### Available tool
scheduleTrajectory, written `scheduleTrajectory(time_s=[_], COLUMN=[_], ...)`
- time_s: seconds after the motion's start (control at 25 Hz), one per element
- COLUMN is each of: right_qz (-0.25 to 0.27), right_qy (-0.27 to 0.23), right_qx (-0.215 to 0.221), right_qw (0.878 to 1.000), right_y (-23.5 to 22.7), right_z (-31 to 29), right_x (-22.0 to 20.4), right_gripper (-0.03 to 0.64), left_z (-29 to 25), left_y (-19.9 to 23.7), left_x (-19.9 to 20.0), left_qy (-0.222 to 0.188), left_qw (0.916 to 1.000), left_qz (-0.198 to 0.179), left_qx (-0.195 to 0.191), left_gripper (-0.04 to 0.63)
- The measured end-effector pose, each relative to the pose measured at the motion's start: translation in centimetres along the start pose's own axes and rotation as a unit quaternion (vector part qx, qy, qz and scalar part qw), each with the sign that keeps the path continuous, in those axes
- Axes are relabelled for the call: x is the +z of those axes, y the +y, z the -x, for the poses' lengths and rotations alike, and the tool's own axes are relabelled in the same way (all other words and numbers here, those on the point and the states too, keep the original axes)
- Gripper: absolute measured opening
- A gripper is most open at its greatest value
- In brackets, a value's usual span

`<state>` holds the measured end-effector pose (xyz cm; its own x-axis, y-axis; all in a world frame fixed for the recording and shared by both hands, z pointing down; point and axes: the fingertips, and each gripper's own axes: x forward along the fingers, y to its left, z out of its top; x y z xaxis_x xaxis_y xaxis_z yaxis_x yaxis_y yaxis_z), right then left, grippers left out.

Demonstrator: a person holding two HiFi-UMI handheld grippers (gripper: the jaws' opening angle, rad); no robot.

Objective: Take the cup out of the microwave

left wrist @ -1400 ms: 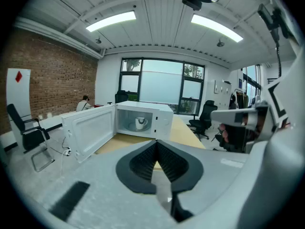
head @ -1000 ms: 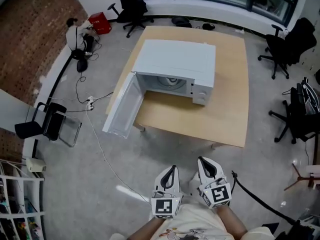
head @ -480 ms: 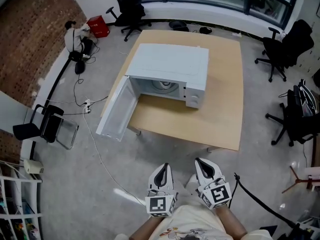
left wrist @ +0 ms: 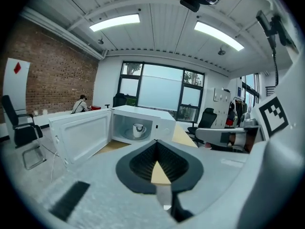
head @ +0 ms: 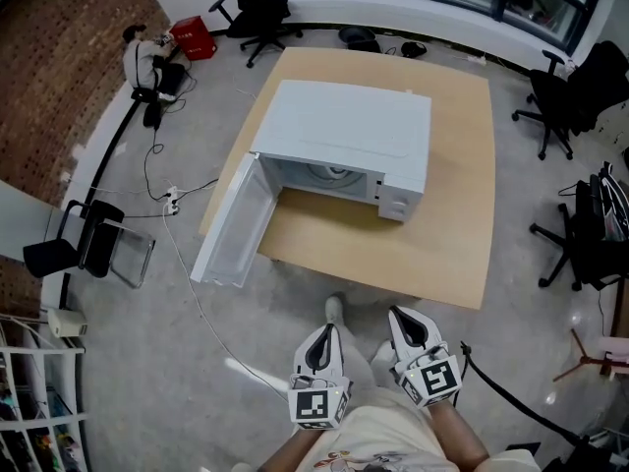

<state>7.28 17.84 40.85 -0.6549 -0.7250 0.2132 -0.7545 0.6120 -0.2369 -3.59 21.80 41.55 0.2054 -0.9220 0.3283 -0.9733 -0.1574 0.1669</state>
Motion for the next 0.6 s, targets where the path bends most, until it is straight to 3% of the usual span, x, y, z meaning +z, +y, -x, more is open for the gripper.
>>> scheduleTrajectory(time_s=[0.28,0.48,0.6], right_qz=[0.008,0.007,-0.001], right_qy=[-0.002,-0.004,0.001], right_qx=[-0.038,-0.073,-0.079], right_qw=[0.999,0.997,0.997], right_y=[-1.0,-2.1,-3.0], right_z=[-7.8,-12.2,-13.8], right_x=[2.2,2.2,2.1], right_gripper=[0.008,0.008,0.008], left_z=[-6.0,-10.5,-12.3], left_y=[5.9,6.8,6.8], left_x=[3.5,5.6,5.7], left_qy=[0.004,-0.008,0.007], left_qw=[0.9993,0.9956,0.9944], left_qz=[-0.003,-0.02,-0.018], left_qx=[-0.038,-0.091,-0.103], left_gripper=[0.002,0.002,0.002])
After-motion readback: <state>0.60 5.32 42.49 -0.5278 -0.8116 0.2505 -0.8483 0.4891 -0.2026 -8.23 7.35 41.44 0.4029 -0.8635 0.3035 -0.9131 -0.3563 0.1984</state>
